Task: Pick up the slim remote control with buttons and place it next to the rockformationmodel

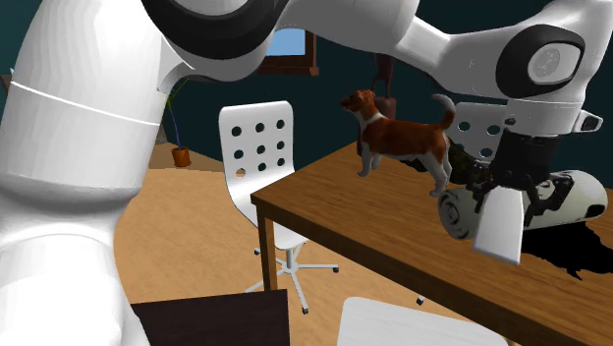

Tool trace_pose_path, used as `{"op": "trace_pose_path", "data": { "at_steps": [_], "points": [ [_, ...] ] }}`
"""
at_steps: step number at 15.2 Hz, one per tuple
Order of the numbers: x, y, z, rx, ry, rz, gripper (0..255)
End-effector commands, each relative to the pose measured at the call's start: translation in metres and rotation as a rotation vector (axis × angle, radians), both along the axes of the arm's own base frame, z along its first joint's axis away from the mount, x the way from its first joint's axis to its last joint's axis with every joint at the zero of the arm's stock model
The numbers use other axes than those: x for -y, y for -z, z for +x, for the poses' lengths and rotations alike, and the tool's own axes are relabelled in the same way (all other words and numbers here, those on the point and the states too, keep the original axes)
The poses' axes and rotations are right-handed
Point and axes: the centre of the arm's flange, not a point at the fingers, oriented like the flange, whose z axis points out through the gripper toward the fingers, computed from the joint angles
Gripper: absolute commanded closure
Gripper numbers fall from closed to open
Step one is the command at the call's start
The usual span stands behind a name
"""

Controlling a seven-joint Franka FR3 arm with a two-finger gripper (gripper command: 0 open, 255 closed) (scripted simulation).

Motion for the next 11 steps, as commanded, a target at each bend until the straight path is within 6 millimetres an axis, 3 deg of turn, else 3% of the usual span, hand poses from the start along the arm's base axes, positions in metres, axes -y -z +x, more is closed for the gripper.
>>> {"op": "trace_pose_path", "data": {
  "at_steps": [1,11],
  "points": [
    [0.003,0.007,-0.005,0.001,-0.001,0.0,255],
    [0.003,0.06,-0.005,0.001,-0.001,0.0,255]
  ]
}}
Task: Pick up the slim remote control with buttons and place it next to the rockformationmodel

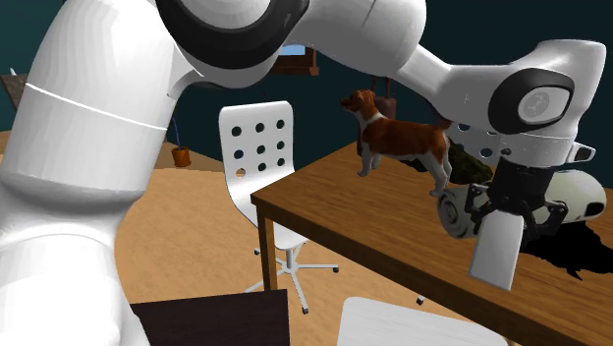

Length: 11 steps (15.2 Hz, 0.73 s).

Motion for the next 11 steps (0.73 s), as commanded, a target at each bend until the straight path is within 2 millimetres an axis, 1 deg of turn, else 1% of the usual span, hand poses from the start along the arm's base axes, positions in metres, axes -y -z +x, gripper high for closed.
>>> {"op": "trace_pose_path", "data": {
  "at_steps": [1,7,11],
  "points": [
    [-0.002,0.016,0.001,-0.002,-0.001,0.011,255],
    [-0.002,0.047,0.001,-0.002,-0.001,0.011,255],
    [-0.002,0.047,0.001,-0.002,-0.001,0.011,255]
  ]
}}
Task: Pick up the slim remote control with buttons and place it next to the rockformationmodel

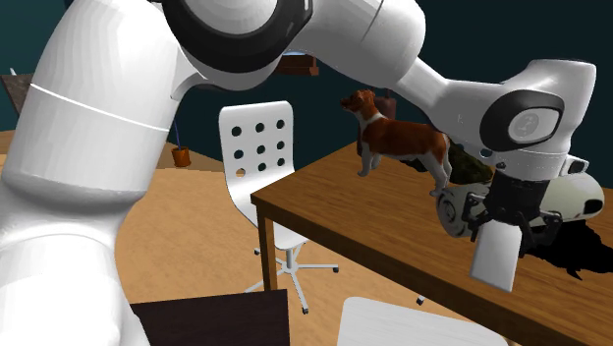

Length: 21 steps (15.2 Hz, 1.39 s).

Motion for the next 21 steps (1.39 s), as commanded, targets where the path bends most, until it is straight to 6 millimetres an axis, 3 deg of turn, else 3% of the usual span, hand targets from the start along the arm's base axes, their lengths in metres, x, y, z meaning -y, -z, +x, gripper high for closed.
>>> {"op": "trace_pose_path", "data": {
  "at_steps": [1,4,5,10,14,21],
  "points": [
    [-0.002,0.023,0.001,-0.015,0.001,0.039,255],
    [-0.002,0.023,0.001,-0.015,0.001,0.039,255],
    [-0.004,0.025,-0.002,-0.016,0.001,0.039,0],
    [-0.002,0.023,0.001,-0.015,0.001,0.039,0],
    [-0.002,-0.027,0.001,-0.015,0.001,0.039,0],
    [-0.002,-0.027,0.001,-0.015,0.001,0.039,0]
  ]
}}
